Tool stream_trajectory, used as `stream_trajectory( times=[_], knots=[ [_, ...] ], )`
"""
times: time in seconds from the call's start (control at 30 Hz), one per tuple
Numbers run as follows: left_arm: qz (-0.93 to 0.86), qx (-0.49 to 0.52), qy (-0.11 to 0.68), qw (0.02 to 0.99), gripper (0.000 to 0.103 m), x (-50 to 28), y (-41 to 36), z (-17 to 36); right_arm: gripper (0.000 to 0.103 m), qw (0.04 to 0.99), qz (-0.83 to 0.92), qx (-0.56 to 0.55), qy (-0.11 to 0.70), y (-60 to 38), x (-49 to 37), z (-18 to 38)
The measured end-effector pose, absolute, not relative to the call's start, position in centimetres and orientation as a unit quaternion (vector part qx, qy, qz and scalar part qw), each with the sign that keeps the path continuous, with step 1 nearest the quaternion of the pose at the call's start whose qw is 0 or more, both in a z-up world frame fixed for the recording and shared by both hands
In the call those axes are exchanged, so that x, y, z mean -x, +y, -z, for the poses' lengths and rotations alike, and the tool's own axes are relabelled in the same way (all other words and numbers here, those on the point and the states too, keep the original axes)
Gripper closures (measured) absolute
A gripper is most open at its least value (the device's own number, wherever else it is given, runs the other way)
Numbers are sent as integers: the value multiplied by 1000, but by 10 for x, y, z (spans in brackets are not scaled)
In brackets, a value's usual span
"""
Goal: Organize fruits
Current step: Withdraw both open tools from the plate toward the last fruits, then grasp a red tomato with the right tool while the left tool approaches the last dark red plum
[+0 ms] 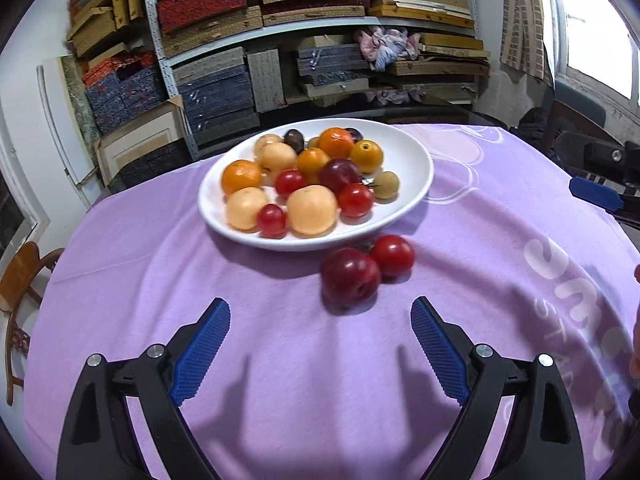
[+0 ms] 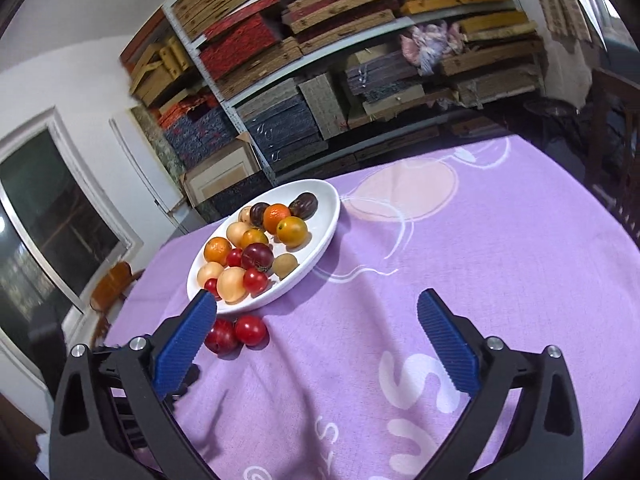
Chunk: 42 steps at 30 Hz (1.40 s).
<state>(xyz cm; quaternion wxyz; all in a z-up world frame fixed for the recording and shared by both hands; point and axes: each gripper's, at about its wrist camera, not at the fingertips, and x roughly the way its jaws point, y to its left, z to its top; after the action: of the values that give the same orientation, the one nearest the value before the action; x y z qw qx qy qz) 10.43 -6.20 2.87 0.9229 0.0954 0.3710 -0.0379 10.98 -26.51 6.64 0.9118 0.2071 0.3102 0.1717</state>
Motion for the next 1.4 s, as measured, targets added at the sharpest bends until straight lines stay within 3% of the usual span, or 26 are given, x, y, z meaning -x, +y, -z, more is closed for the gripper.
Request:
stream_trajectory(
  times=[0.5, 0.87, 1.4],
  knots=[
    [-10, -46, 402, 914, 9, -147, -41, -9, 4, 913, -174, -179, 322, -250, -112, -64],
    [-58, -9, 420, 905, 9, -124, 36, -9, 4, 912, -179, -158, 333, -237, -112, -58],
    [-65, 1, 400, 914, 9, -154, 30, -15, 4, 913, -179, -122, 346, -222, -117, -49]
  ],
)
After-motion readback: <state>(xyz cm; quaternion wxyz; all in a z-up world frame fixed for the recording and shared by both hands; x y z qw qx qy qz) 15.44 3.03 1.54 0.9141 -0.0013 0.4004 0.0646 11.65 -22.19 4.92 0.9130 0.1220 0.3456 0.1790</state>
